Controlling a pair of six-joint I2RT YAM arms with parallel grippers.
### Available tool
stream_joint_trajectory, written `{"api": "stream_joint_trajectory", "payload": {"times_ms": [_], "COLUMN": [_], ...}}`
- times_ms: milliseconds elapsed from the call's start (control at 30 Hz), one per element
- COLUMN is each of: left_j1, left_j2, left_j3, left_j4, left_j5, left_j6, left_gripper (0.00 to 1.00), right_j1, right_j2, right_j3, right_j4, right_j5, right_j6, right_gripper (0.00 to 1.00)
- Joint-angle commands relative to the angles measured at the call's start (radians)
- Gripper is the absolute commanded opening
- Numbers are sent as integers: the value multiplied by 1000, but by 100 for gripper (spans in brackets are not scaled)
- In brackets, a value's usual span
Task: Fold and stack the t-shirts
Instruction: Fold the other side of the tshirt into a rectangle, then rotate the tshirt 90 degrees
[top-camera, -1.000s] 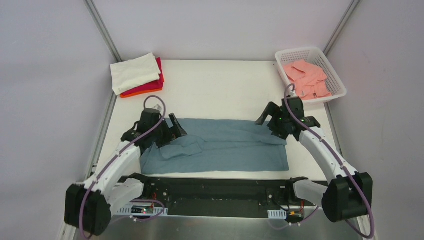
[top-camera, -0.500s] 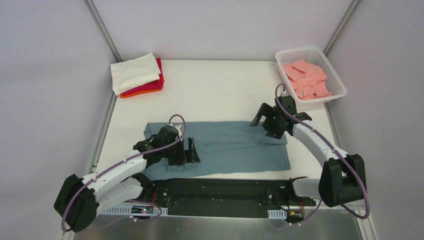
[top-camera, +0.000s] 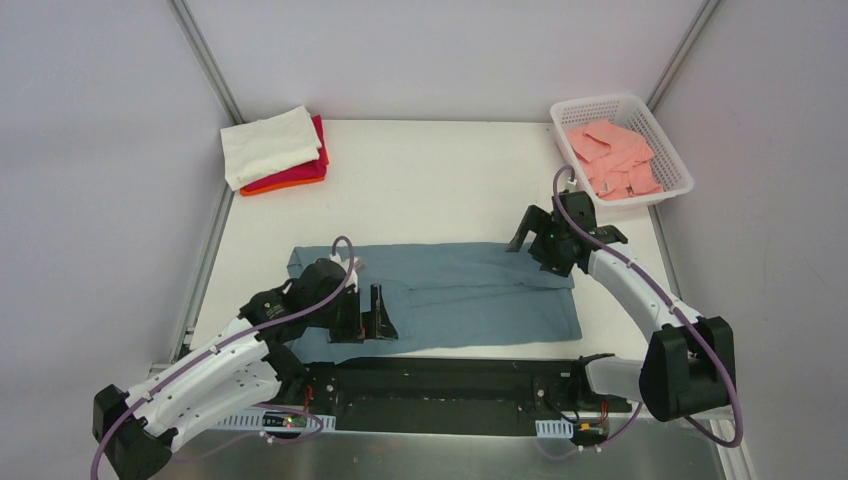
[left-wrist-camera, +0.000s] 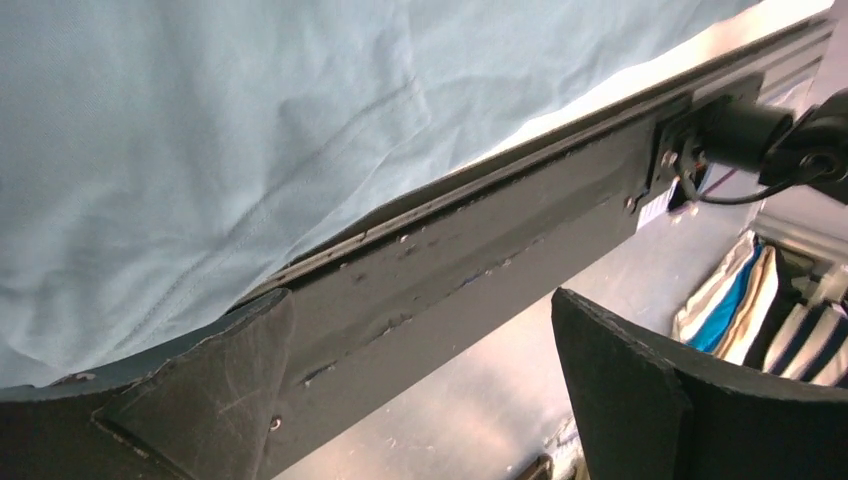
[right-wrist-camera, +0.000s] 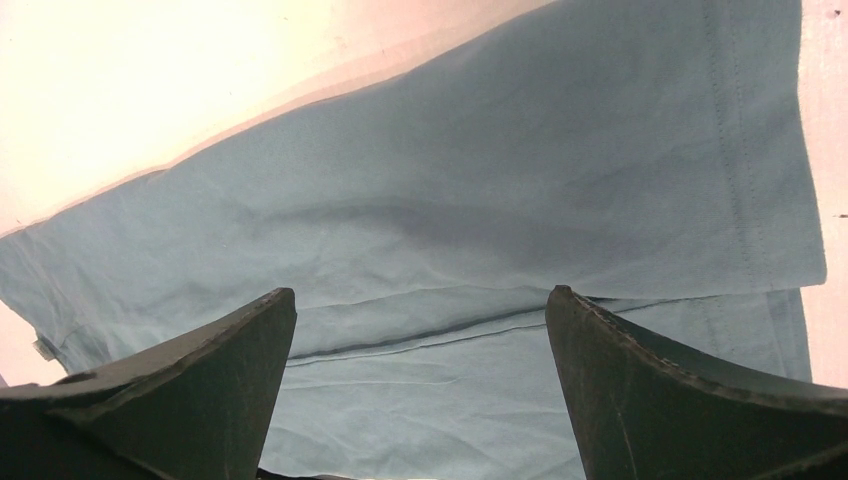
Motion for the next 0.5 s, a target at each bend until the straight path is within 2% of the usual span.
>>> {"api": "stream_joint_trajectory", "payload": {"times_ms": [0, 67, 133, 233, 333, 467], "left_j1": [-10, -6, 21, 122, 230, 297], "left_j2": [24, 102, 208, 383, 531, 725], "left_j3": [118, 133, 147, 173, 155, 207], "left_j4": [-10, -10, -1, 35, 173, 328], "left_j5": [-251, -488, -606, -587, -505, -456], "left_j6": [15, -54, -122, -174, -181, -124], "left_gripper": [99, 99, 99, 99, 99, 99], "right_j1": [1, 1, 2, 2, 1, 3], "right_j2": [12, 54, 99, 196, 272, 281], "right_j3": [46, 62, 66, 101, 117, 70], "right_j4": [30, 41, 94, 116, 115, 95], "right_j5": [13, -12, -40, -49, -75, -71], "right_j6": [-19, -15, -17, -4, 24, 67], "right_gripper": [99, 99, 99, 99, 99, 99]}}
